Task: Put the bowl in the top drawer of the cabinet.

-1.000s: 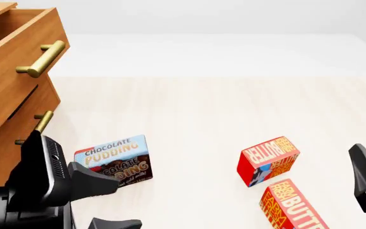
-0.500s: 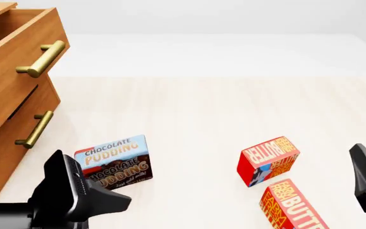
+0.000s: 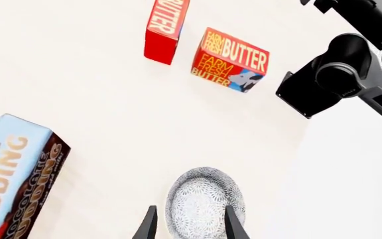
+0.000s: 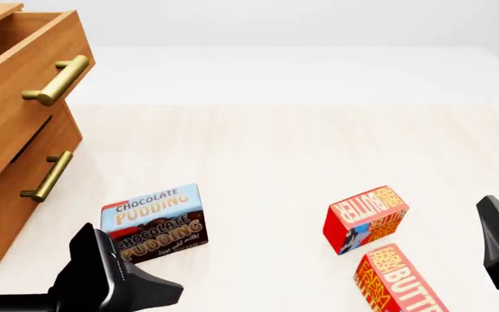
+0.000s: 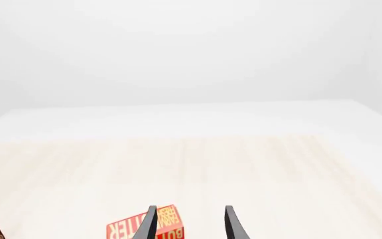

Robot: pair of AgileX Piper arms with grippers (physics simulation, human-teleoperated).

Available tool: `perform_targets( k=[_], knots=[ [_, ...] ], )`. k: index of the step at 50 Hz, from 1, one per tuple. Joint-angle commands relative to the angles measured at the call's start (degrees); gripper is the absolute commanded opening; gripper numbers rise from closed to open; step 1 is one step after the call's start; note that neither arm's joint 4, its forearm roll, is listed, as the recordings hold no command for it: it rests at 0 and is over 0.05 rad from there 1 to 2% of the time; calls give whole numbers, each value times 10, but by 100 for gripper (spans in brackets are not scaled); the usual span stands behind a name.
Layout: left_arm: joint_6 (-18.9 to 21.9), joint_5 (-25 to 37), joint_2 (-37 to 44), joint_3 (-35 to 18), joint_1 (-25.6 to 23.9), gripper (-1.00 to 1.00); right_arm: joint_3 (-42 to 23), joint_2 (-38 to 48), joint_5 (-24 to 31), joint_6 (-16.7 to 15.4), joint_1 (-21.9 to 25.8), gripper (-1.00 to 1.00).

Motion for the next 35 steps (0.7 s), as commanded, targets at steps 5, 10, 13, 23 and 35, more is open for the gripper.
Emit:
perform_targets(
  k=[5, 10, 13, 23, 35],
  knots=[
    [-25, -21, -9, 26, 3, 100, 0, 0, 0, -1, -1, 100],
    [-36, -101, 17, 90, 20, 100, 0, 1, 1, -3, -5, 100],
    [-37, -106, 20, 92, 20, 100, 0, 1, 2, -3, -8, 100],
    [-40, -120, 27, 97, 17, 100, 0, 11, -1, 4, -9, 100],
    [-49, -136, 29, 108, 15, 100, 0, 11, -1, 4, -9, 100]
  ],
)
